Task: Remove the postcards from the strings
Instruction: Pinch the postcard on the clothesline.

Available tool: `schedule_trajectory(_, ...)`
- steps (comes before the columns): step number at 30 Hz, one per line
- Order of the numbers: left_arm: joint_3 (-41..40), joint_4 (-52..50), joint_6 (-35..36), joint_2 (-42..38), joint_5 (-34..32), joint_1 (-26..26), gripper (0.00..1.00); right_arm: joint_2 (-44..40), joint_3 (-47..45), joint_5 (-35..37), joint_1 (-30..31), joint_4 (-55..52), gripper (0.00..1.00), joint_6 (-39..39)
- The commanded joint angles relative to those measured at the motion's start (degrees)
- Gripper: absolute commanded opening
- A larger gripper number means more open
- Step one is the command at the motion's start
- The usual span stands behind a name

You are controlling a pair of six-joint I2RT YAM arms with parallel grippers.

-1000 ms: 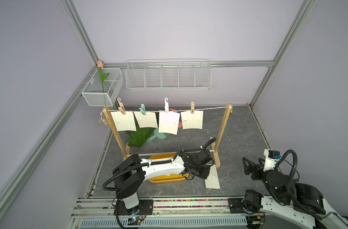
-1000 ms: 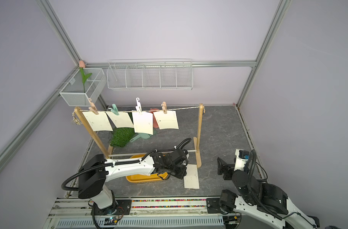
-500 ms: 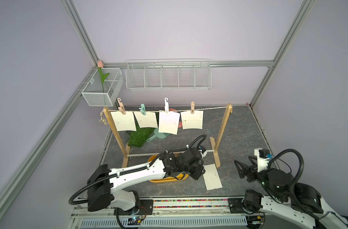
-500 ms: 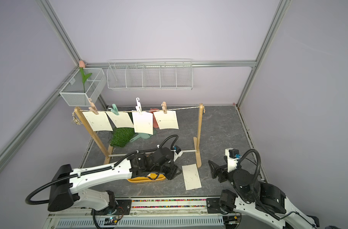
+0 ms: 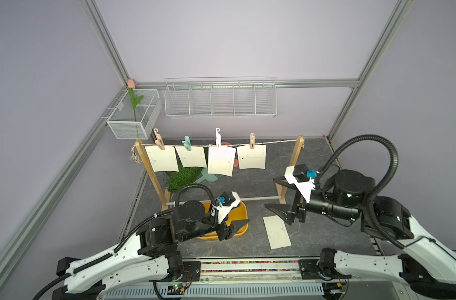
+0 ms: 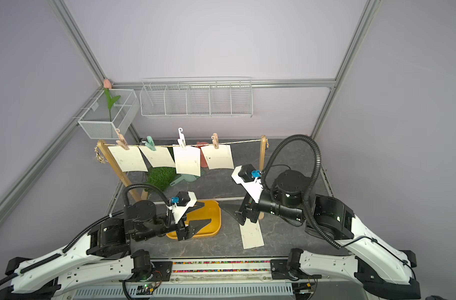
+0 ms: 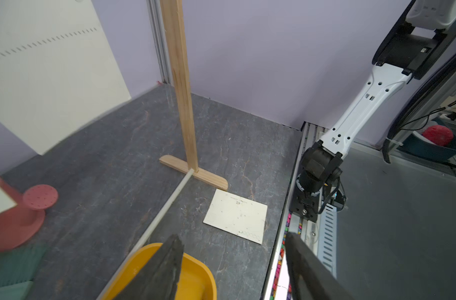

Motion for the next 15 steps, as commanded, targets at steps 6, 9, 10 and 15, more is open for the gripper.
schedule_trajectory(6,5.3,-2.5,8.5,-3.4,-12.6,2.3,0.76,11.7,21.6,6.8,-6.2,-3.2,0.95,-3.1)
schedule_trajectory(9,9.0,-2.2,8.2,0.2,-2.6,11.3,0.77,16.9,28.1,0.1,-11.5,-5.3,0.95,-0.4)
schedule_trajectory(10,10.1,-1.5,8.1,1.6,1.4,14.7,0.77,17.9,29.5,-1.0,-12.2,-5.6,0.95,-0.7)
schedule_trajectory(15,16.0,0.0,10.1,10.0,13.5,24.2,0.77,21.9,34.9,-10.5,-18.6,-8.0,0.96,-0.7)
